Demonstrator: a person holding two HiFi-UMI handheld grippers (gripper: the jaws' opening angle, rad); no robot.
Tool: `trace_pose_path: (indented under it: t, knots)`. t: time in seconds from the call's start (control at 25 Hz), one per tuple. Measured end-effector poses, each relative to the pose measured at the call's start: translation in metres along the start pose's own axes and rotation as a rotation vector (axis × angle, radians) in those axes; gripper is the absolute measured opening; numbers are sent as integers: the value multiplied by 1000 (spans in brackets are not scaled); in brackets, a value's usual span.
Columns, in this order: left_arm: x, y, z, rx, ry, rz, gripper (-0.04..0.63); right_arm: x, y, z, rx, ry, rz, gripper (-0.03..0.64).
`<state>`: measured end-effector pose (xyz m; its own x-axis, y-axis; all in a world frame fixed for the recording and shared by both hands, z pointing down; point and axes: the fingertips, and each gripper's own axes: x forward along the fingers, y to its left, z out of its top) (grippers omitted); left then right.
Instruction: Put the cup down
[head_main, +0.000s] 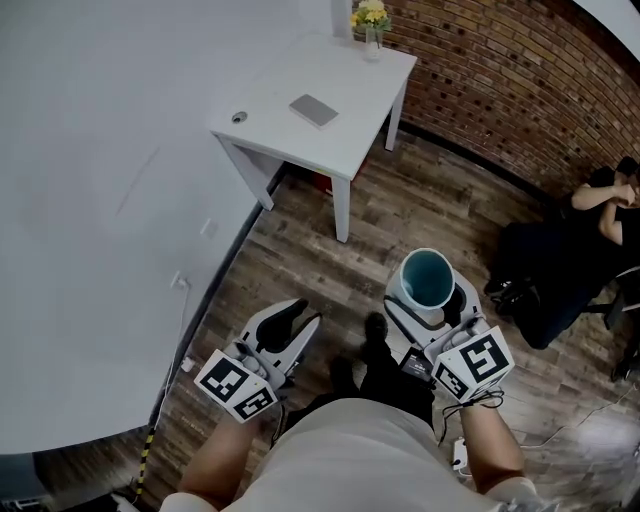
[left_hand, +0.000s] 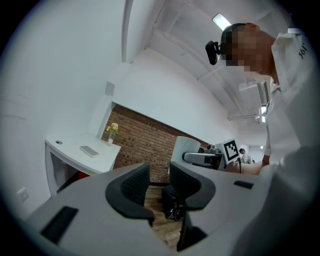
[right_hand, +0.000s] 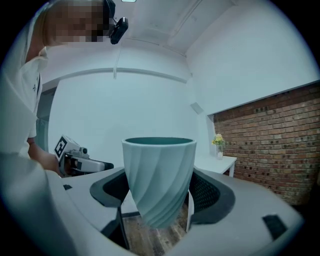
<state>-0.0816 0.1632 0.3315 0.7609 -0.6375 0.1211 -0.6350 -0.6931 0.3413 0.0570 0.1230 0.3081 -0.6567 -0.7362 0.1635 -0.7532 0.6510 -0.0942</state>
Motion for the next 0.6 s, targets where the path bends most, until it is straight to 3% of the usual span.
trace_pose_path:
  t: [0.24, 0.6]
  knots:
    - [36, 26, 7, 5, 8, 20, 129, 35, -35, -1, 2, -1, 35, 373]
    - [110, 98, 40, -7, -3, 116, 129, 120, -115, 13, -27, 9, 115, 373]
